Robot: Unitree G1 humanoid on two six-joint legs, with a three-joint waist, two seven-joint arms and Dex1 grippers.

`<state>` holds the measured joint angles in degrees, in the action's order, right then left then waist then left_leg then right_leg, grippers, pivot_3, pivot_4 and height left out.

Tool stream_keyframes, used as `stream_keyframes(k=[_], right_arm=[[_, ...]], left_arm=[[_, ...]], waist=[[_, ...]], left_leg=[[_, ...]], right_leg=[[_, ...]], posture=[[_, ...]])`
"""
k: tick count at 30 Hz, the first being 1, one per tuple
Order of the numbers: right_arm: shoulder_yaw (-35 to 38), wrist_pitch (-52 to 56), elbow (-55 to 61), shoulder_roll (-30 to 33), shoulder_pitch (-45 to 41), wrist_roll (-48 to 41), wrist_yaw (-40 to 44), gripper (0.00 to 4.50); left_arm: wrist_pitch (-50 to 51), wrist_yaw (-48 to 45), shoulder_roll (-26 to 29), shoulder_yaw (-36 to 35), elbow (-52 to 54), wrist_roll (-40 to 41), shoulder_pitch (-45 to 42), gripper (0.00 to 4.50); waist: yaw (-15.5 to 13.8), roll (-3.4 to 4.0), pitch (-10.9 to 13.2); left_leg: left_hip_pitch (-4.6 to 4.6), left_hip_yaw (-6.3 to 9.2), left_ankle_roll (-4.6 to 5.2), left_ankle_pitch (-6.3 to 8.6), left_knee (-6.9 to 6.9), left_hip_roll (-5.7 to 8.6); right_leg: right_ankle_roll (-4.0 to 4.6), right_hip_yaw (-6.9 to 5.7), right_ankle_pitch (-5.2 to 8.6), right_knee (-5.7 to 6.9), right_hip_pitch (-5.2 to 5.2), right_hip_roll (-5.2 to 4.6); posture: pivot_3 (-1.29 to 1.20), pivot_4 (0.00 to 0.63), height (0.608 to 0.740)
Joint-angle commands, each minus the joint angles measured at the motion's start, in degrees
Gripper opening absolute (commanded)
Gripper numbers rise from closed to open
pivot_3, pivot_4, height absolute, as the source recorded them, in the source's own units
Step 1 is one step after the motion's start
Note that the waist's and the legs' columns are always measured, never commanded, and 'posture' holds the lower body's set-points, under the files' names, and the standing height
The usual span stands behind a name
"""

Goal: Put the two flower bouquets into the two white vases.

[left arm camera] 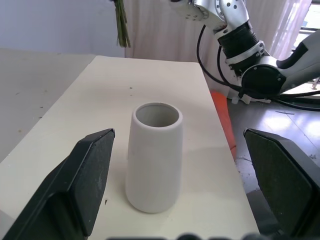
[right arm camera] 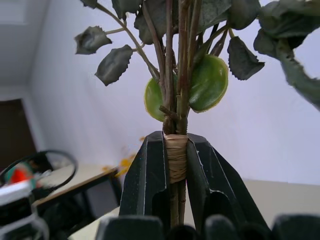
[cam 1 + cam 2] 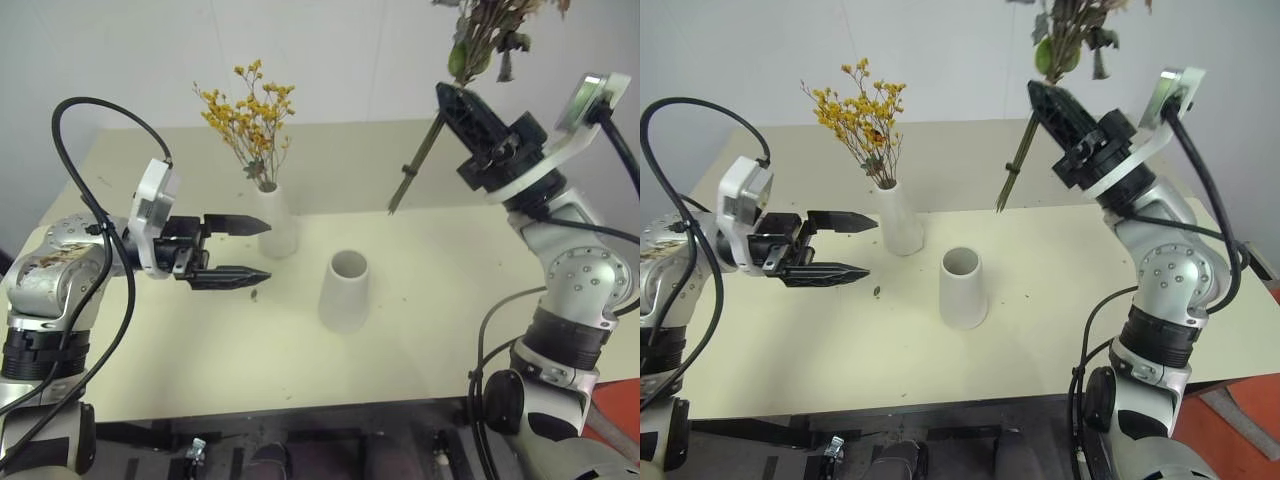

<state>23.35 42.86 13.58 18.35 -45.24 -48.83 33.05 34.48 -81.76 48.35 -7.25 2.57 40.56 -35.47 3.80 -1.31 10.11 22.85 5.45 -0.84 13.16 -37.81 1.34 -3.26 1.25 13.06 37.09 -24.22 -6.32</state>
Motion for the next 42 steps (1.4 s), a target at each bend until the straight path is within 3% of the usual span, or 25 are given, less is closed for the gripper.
stream_keyframes(k=[1, 23, 42], right_arm=[[-3.75, -3.23, 4.76, 0.72, 2.26, -0.21, 2.16, 0.28], [-15.56, -10.75, 4.44, 0.01, 9.88, 5.48, 4.87, 0.28], [-20.74, -18.90, 3.33, 0.25, 16.42, 13.18, 9.53, 0.28]], left_arm=[[-2.36, -1.92, 1.56, -2.37, 0.24, 0.63, 0.14, 4.50], [-2.73, -3.53, 3.01, -4.94, -0.65, 1.30, 0.41, 4.50], [-2.56, -3.56, 3.10, -5.61, -1.49, 1.73, 0.10, 4.50]], waist=[[-0.03, 0.00, 0.00], [-0.07, 0.01, 0.00], [-0.14, 0.01, 0.00]], left_leg=[[-0.01, 0.00, 0.00, 0.00, 0.00, 0.00], [-0.05, -0.01, 0.00, 0.00, -0.01, -0.02], [-0.07, -0.01, 0.00, 0.00, -0.01, -0.02]], right_leg=[[0.00, 0.00, 0.00, 0.00, 0.01, 0.00], [0.00, 0.01, 0.00, -0.03, -0.01, 0.02], [0.01, 0.01, 0.01, -0.03, -0.01, 0.02]], posture=[[0.00, 0.150, 0.740], [0.00, 0.150, 0.740], [0.00, 0.150, 0.740]])
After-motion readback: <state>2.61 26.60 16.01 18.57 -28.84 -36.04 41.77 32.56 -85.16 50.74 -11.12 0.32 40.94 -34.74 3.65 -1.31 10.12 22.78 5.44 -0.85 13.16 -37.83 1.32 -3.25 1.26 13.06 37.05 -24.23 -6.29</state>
